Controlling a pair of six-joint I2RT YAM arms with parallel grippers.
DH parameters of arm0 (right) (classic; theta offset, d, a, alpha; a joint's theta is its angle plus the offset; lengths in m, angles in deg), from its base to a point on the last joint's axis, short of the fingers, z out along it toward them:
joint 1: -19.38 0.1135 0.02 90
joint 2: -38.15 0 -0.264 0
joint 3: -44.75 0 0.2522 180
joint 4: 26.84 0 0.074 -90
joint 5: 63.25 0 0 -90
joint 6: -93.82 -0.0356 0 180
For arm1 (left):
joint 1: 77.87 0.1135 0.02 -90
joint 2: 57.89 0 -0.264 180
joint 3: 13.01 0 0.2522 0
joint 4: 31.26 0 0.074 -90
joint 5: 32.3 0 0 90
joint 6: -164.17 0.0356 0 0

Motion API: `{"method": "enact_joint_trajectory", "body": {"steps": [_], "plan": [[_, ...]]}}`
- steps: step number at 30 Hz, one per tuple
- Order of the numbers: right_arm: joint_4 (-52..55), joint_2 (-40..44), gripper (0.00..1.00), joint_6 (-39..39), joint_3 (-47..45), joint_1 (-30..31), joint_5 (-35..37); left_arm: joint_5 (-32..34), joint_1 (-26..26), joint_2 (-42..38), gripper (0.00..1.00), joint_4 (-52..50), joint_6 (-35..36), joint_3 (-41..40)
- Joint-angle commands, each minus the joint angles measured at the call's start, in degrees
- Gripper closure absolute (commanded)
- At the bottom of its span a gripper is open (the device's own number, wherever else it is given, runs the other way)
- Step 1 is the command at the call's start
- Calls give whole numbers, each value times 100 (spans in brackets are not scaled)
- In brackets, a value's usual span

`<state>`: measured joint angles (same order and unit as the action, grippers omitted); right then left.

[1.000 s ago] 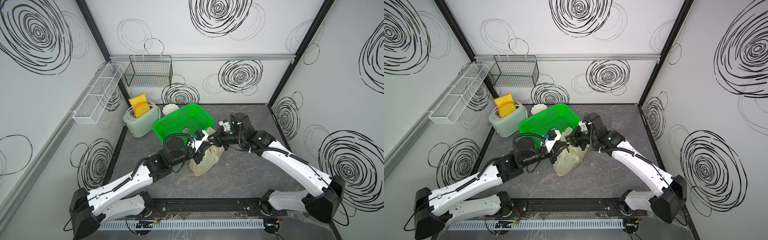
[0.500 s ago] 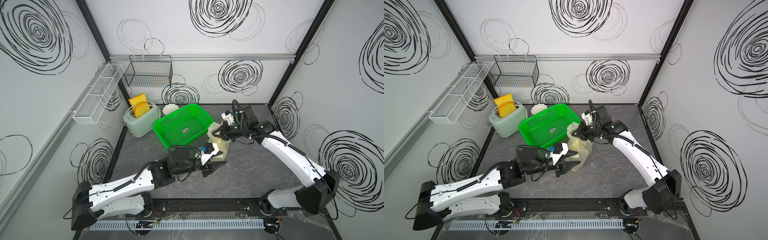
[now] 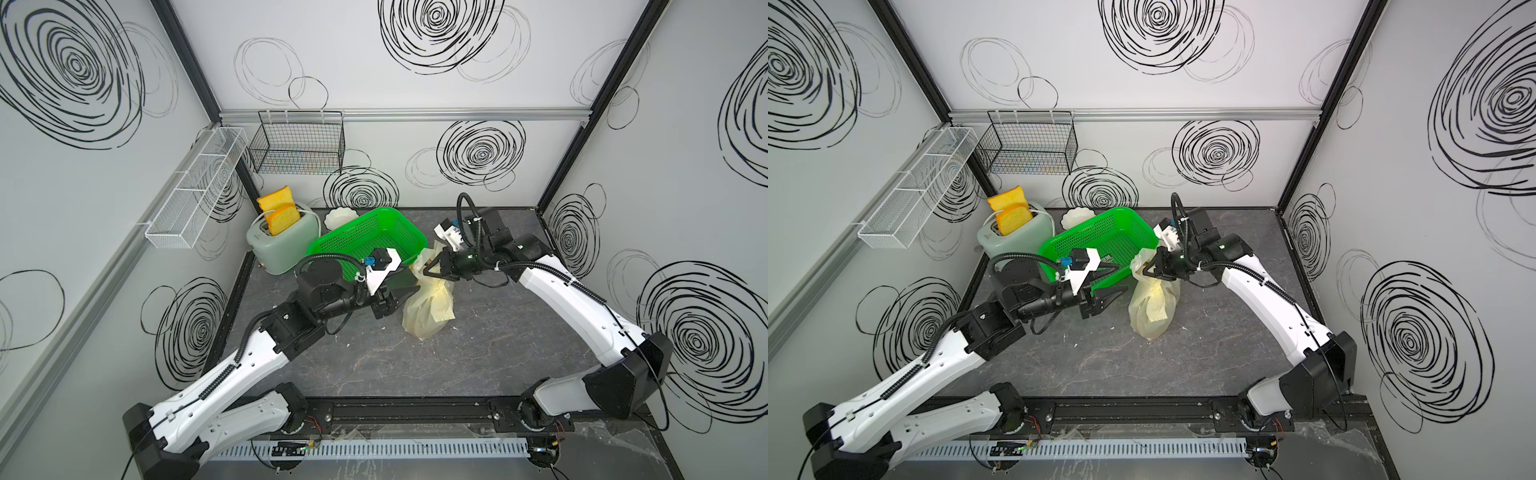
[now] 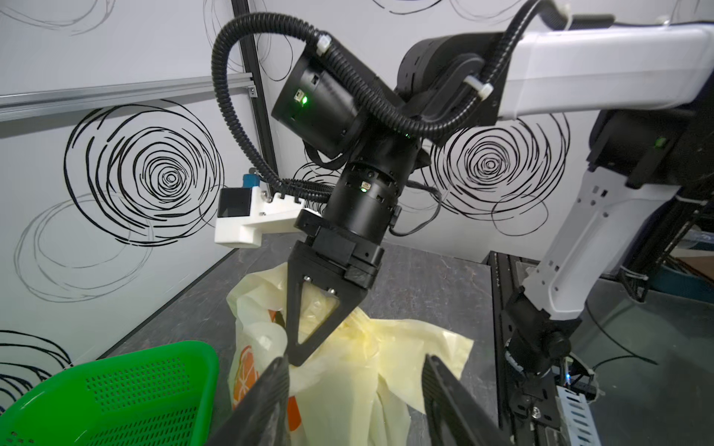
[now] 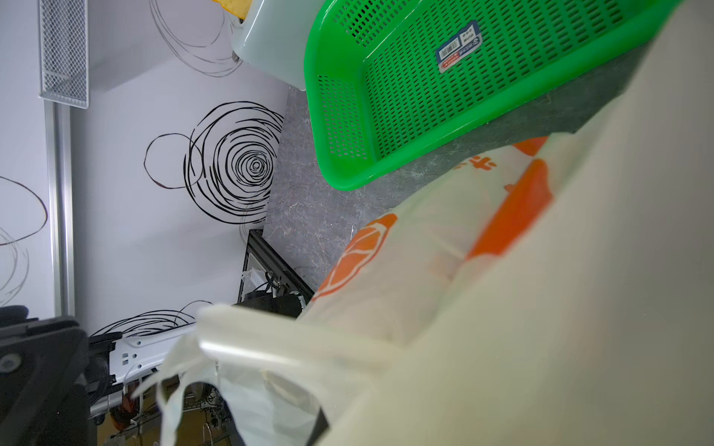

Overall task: Place the pineapple into a plastic bag & tie a knot
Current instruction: Cross the plastic bag at the center of the board.

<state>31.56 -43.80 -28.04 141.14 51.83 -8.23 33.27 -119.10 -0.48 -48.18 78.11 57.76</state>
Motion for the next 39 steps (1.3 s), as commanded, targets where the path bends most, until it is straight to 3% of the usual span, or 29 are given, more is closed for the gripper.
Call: {"method": "enact_joint_trajectory", "body": {"steps": [1,4,7,12,17,23,26,32,39], "plan": [[-107,79,100,338,346,141,-130,-401,133,468,33,-580,-37,503],[-100,15,100,338,397,281,13,-311,126,885,27,-911,-687,905],[-163,-7,100,338,379,375,57,329,133,1153,26,-1180,-1331,1097],[-194,38,100,380,279,453,156,929,142,1329,31,-1597,-1550,1130],[-176,116,100,452,246,515,271,1172,151,1399,51,-1863,-1466,982],[-204,230,100,602,24,708,567,1422,186,1453,83,-1732,-1575,645],[-367,315,93,525,-192,710,672,1279,186,1414,99,-1635,-1641,510],[-982,365,83,183,-452,719,710,966,167,1304,100,-1517,-1743,261],[-1857,349,87,-195,-827,798,-36,685,202,1091,100,-1086,-2016,-28]]}}
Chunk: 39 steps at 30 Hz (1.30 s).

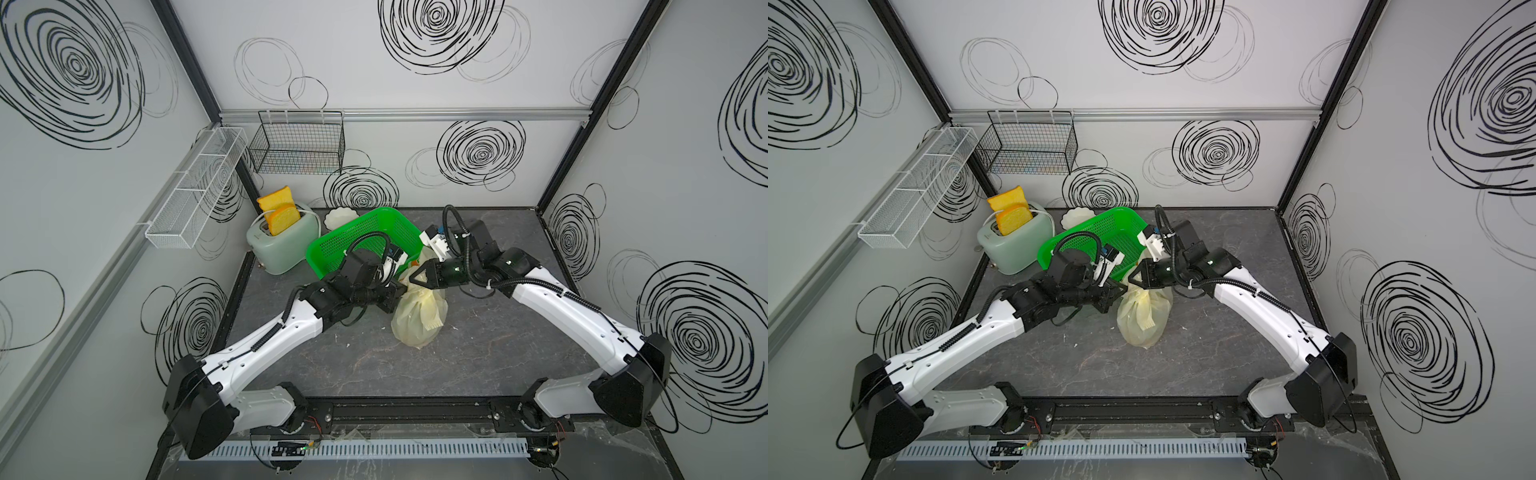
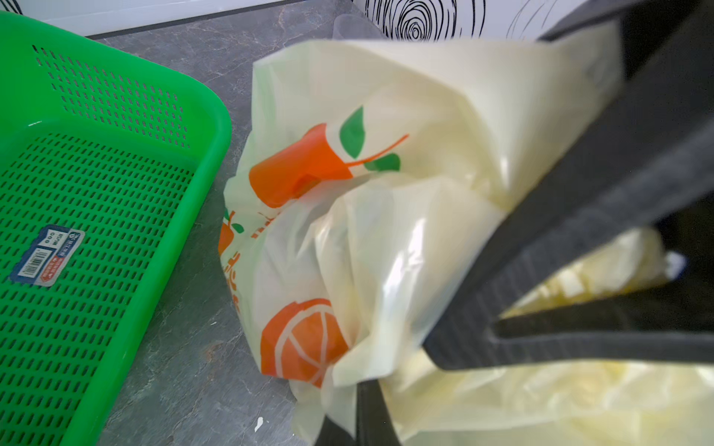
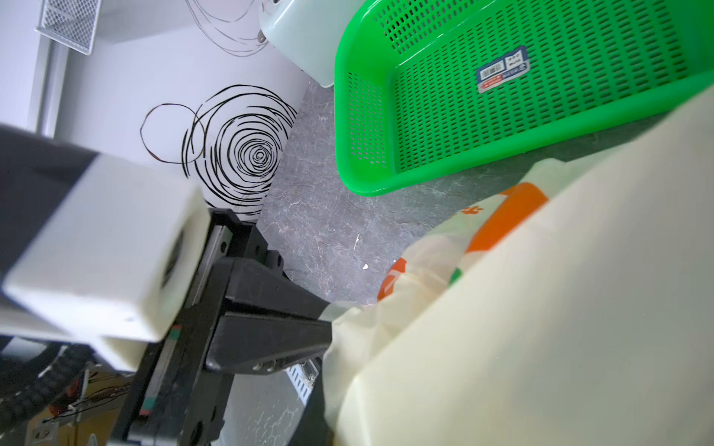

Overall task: Place the pineapple into a plastic bag & tie a knot
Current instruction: Cross the plastic bag at the center of the board.

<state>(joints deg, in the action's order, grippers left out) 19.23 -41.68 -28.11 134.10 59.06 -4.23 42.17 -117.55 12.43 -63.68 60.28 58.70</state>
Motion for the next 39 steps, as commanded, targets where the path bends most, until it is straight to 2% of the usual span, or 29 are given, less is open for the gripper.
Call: {"method": "enact_joint_trajectory", "body": {"steps": [1,4,11,19,24,30,34,36,39], "plan": [[-742,151,88,-228,-186,73,-580,-218,72,-231,100,522,-284,-164],[-1298,293,89,-470,-418,53,-1045,-308,151,-245,100,630,-364,-324],[-3403,799,89,-1507,-1268,-116,-2272,-688,322,-370,100,1327,-644,-910],[-3879,749,93,-1633,-1377,-117,-2749,-1294,218,-151,97,1950,-706,-1066],[-4056,715,96,-1695,-1532,-148,-2936,-1378,206,-377,83,2542,-781,-1296],[-3728,762,100,-1508,-1638,-357,-2774,-519,198,-1083,58,2477,-163,-1833],[-3111,716,100,-1147,-1570,-443,-2568,34,181,-1991,44,2400,390,-2143],[-3038,690,100,-1104,-1576,-435,-2545,146,171,-2385,41,2428,635,-2229],[-3013,663,100,-1079,-1573,-435,-2536,-177,162,-2837,38,2579,1093,-2296]]}}
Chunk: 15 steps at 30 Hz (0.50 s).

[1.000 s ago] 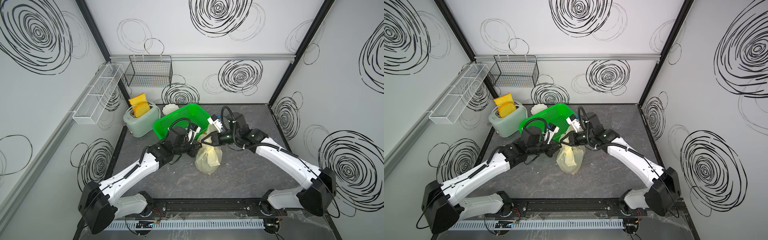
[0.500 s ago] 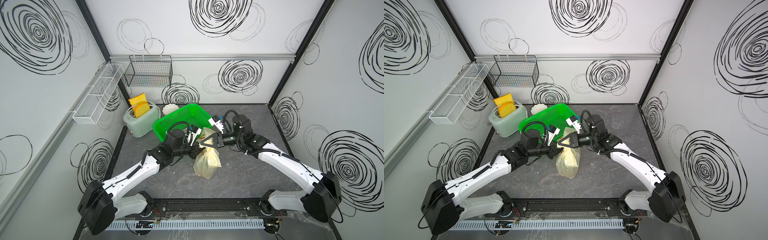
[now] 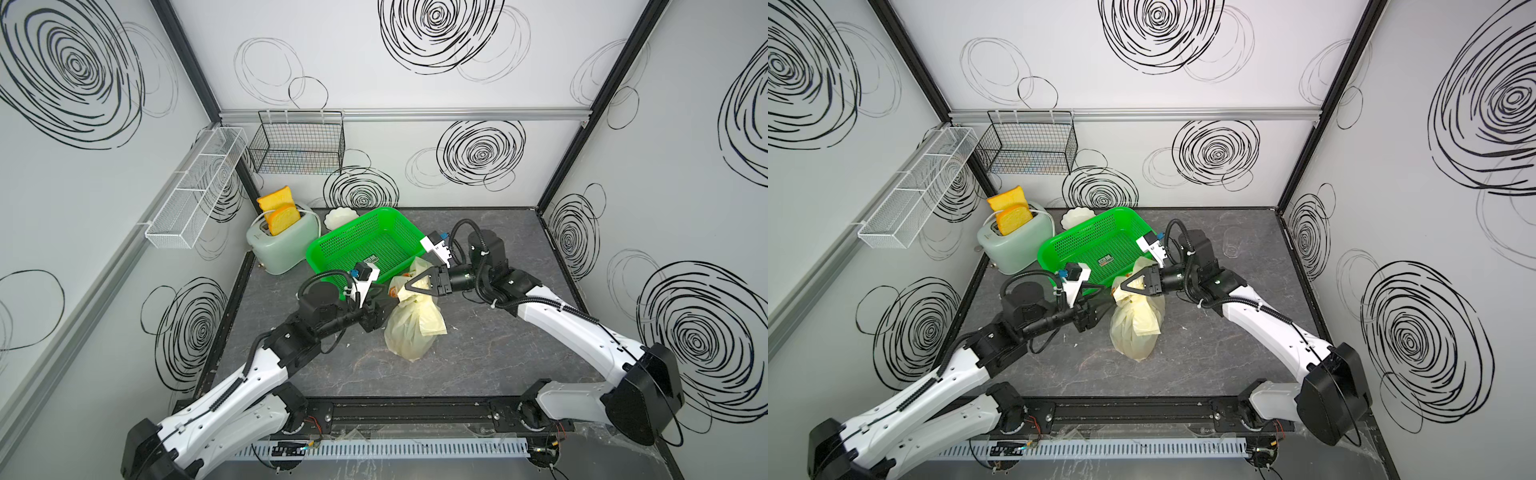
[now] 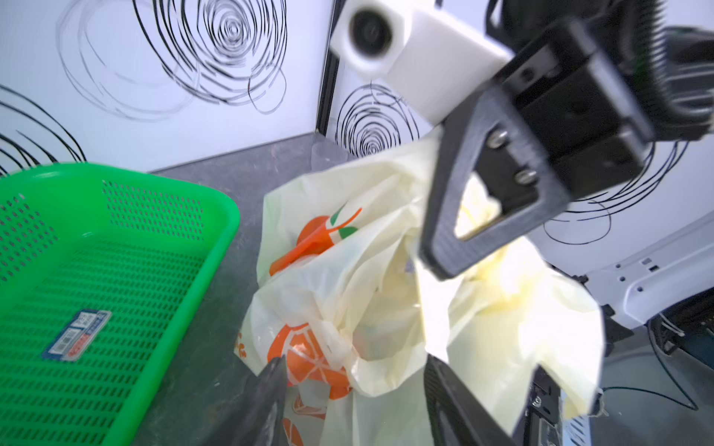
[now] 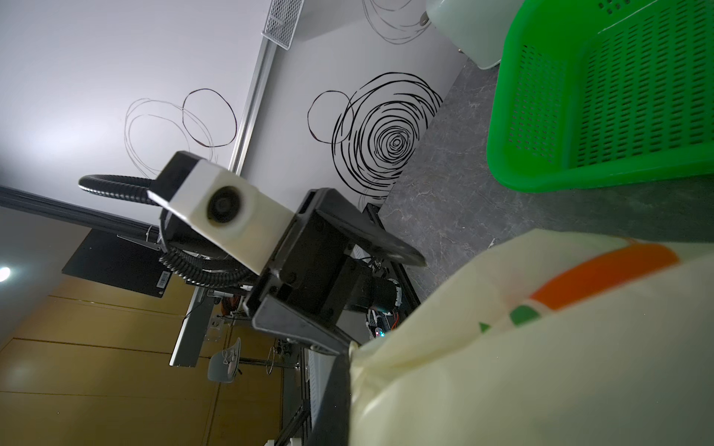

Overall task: Place the pineapple into a plastic bag & tie a knot
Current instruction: Cross the plastic bag at the center of the board, then tie the plastic bag at the center of the board.

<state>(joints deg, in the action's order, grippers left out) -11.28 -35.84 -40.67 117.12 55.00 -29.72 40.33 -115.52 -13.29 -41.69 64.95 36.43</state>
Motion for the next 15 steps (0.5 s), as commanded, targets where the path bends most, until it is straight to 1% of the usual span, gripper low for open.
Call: {"method": "enact_joint_trajectory", "body": {"steps": [1,3,7,10,12,15], "plan": [[52,65,100,180,147,-26,13,-236,-49,-348,38,423,795,-70],[92,56,100,213,193,-19,2,-519,-50,-330,36,372,1045,-18],[117,59,100,253,237,-2,-14,-897,-32,190,36,2,1275,342],[110,59,100,263,248,37,-31,-875,-14,544,37,40,1221,485],[107,61,100,258,255,68,-23,-896,11,712,39,151,1166,551],[87,52,100,259,265,128,-38,-991,30,925,46,291,1077,669]]}}
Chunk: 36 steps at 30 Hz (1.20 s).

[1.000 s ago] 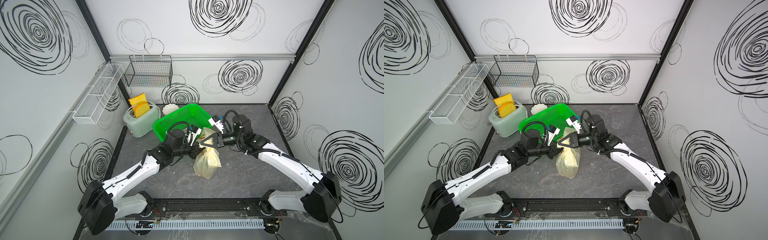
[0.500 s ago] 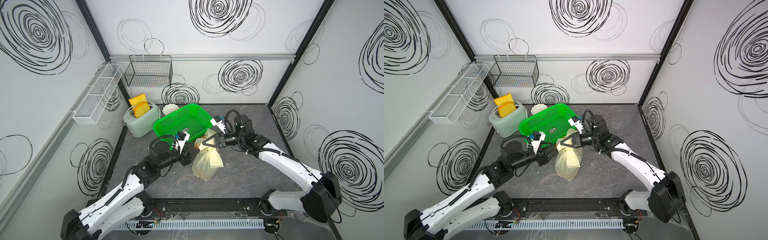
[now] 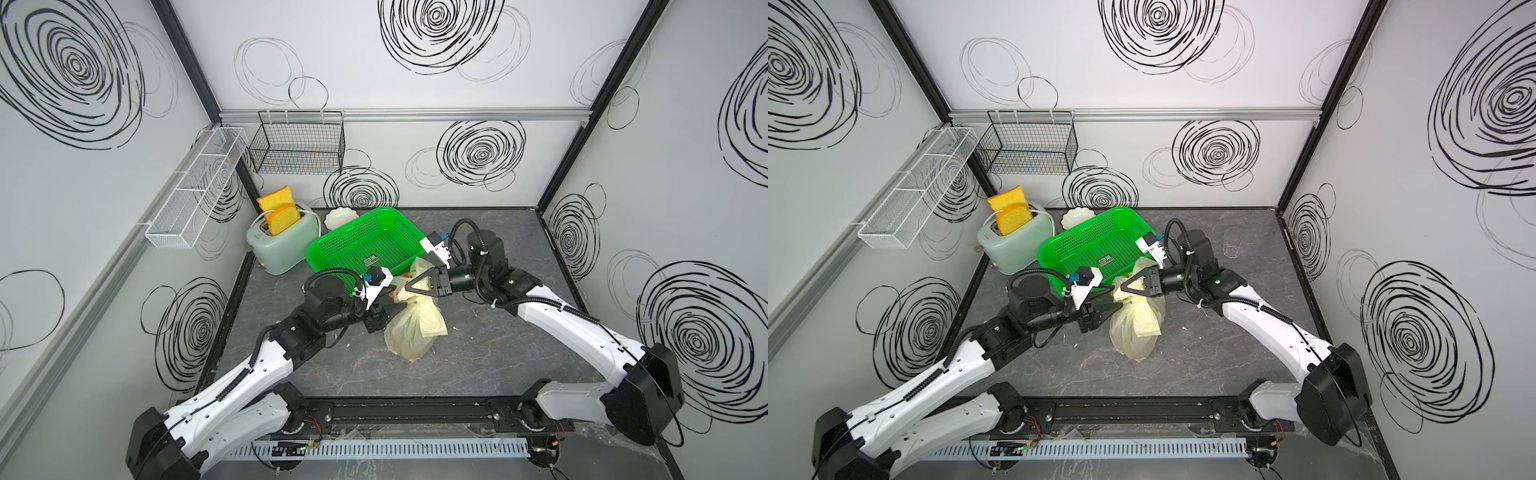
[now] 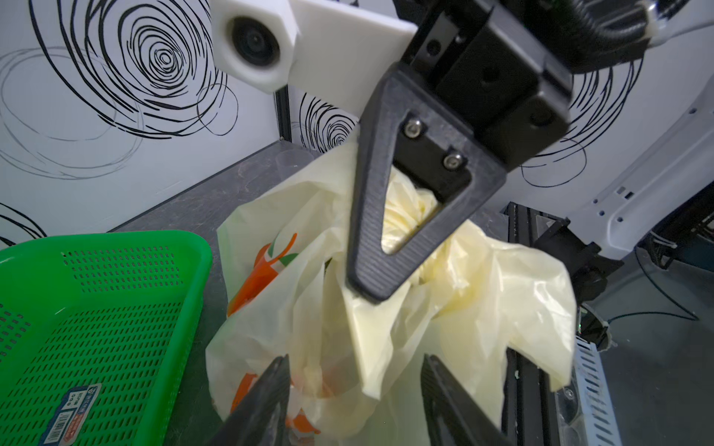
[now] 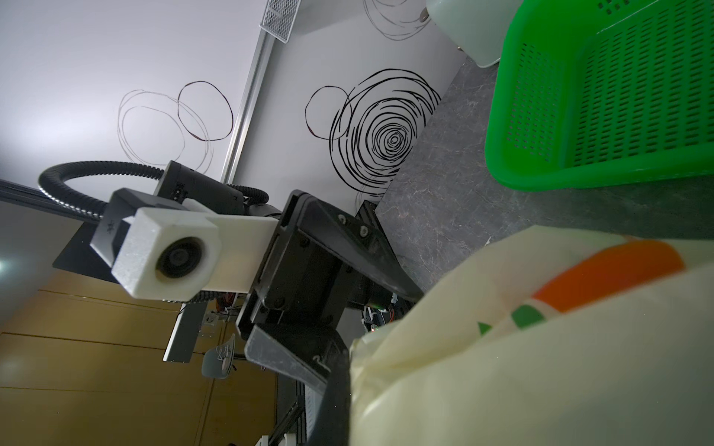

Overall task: Place the pineapple into a plastic bag & tie a knot
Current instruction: Tie the plastic bag at the center of the board.

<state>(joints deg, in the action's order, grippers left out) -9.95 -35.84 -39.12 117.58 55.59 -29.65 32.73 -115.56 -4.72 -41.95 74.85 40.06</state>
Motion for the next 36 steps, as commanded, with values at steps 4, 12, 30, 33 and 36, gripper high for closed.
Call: {"method": "enact_joint_trajectory", "body": {"steps": [4,12,30,33,36], "plan": [[-50,34,100,108,230,99,-29,-447,34,178,54,490,41,341],[133,8,98,219,282,97,42,-607,34,232,95,441,72,398],[4756,1252,23,1772,1238,483,2696,-54,-143,140,100,353,-131,411],[4567,1339,26,1282,1055,1119,2661,-34,-151,156,100,329,-124,411],[4287,1337,34,976,815,1562,2741,-9,-155,151,100,317,-108,428]]}}
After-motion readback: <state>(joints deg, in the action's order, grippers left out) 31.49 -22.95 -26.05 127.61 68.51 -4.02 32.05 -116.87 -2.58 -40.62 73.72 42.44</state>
